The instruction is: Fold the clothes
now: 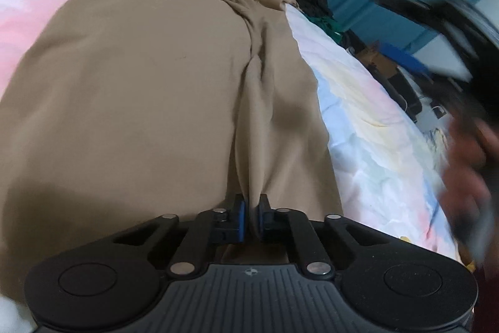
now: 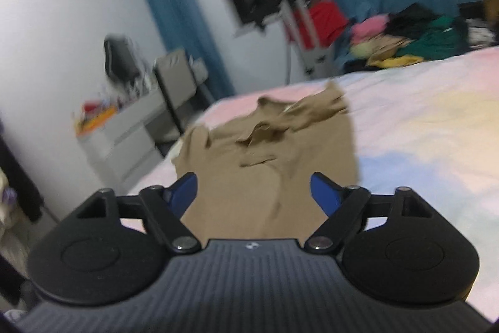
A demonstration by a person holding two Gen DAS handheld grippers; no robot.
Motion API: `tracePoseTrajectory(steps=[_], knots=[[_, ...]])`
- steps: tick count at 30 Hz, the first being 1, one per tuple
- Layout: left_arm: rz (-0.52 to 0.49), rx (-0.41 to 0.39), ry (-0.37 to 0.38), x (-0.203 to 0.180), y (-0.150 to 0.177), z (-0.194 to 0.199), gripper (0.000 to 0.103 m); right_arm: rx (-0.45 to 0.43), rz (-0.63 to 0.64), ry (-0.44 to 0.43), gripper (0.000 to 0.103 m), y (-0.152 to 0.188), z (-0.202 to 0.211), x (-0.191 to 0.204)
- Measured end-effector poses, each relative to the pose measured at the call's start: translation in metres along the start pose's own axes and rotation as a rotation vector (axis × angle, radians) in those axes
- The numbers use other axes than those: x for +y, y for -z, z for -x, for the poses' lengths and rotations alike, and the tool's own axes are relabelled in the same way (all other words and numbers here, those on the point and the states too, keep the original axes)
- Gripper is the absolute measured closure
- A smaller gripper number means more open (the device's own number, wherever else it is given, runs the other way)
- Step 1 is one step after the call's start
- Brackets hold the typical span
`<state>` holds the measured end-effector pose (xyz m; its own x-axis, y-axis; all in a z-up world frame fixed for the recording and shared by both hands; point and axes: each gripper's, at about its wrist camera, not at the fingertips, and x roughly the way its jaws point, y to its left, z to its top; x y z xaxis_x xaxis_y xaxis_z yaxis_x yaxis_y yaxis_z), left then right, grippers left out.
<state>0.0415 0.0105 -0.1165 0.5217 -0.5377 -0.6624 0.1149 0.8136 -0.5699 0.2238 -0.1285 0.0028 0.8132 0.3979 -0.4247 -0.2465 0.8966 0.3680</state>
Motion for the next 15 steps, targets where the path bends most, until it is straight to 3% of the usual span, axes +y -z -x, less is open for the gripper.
tracePoseTrajectory(steps=[3, 7, 12, 14, 15], knots=[[-0.022, -0.026, 0.046, 0.008, -0.002, 0.003, 0.099, 0.07, 0.103, 0.052, 0.027, -0.016, -0.067, 0.01], [-0.031, -0.032, 0.081, 0.019, -0.002, 0.002, 0.099, 0.084, 0.251, 0.094, 0.027, -0.019, -0.145, 0.015], [-0.041, -0.013, 0.1, 0.025, -0.001, 0.005, 0.099, 0.145, 0.311, 0.168, 0.03, -0.013, -0.204, 0.009], [-0.032, -0.011, 0.107, 0.027, 0.0, 0.007, 0.099, 0.175, 0.326, 0.207, 0.036, -0.009, -0.224, 0.008], [-0.033, -0.014, 0.107, 0.026, -0.002, 0.005, 0.099, 0.19, 0.334, 0.226, 0.046, -0.008, -0.234, 0.007]])
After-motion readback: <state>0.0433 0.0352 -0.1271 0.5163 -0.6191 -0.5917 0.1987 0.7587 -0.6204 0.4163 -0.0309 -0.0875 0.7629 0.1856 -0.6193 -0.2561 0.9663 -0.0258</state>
